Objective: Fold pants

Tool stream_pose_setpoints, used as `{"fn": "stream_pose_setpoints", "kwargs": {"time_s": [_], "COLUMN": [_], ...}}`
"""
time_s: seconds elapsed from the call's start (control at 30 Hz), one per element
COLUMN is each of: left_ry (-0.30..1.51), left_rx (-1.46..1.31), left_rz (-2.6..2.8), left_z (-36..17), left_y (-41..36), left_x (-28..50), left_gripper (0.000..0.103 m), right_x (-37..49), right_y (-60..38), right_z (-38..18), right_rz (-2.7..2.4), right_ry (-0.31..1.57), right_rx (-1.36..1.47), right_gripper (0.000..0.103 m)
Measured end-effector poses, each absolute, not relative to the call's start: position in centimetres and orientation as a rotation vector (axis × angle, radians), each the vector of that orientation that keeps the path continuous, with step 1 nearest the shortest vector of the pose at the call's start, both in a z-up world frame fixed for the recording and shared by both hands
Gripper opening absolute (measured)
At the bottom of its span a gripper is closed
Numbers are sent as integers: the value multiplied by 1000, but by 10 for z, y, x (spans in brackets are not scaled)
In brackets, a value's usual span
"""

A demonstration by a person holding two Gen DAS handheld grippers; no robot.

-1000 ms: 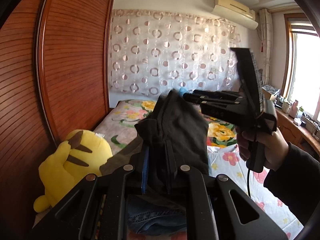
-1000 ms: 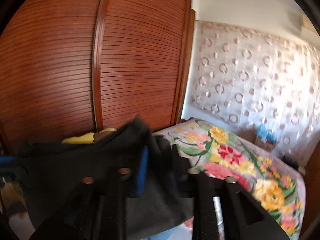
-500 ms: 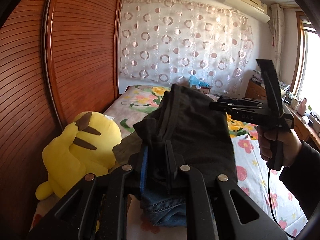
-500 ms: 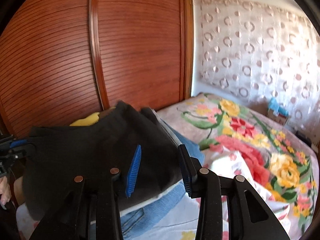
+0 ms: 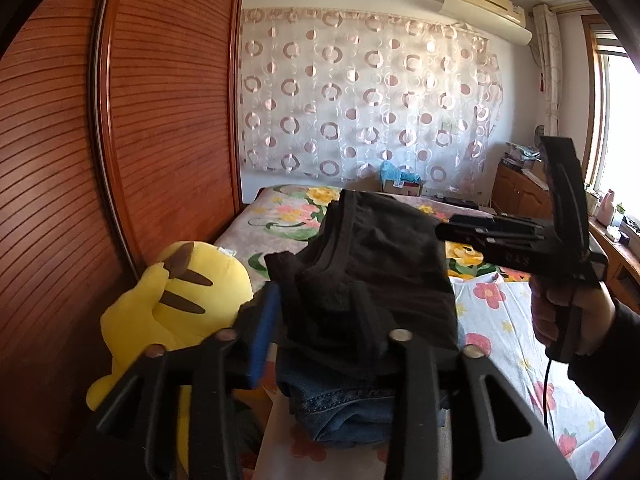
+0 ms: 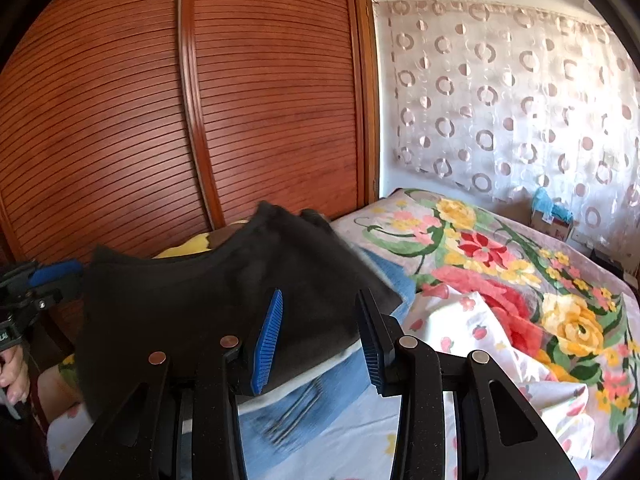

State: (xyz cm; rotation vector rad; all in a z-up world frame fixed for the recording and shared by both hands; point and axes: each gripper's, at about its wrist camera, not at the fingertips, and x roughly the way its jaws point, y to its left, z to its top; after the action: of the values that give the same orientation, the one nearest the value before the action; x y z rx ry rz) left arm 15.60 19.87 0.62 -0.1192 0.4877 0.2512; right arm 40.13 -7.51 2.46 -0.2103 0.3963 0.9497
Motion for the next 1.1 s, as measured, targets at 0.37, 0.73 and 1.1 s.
{"fn": "stream_pose_setpoints", "kwargs": {"time_s": [0.37,0.73,1.1], "left_ry": [475,488,501], "left_rx": [-79,-75,-53], "left_rz": [232,208,163], "left_z": [14,16,12], "left_y": [191,178,160], "left_x": [144,126,106], "left_gripper": [98,98,98], "right_x": [366,332,287], "right_y": [-93,-115,-129], "right_z": [13,16,12], "right_rz": [957,926,869], "right_ry": [397,393,396], "right_rx": [-198,-182,-169], "right_gripper": [39,41,72]}}
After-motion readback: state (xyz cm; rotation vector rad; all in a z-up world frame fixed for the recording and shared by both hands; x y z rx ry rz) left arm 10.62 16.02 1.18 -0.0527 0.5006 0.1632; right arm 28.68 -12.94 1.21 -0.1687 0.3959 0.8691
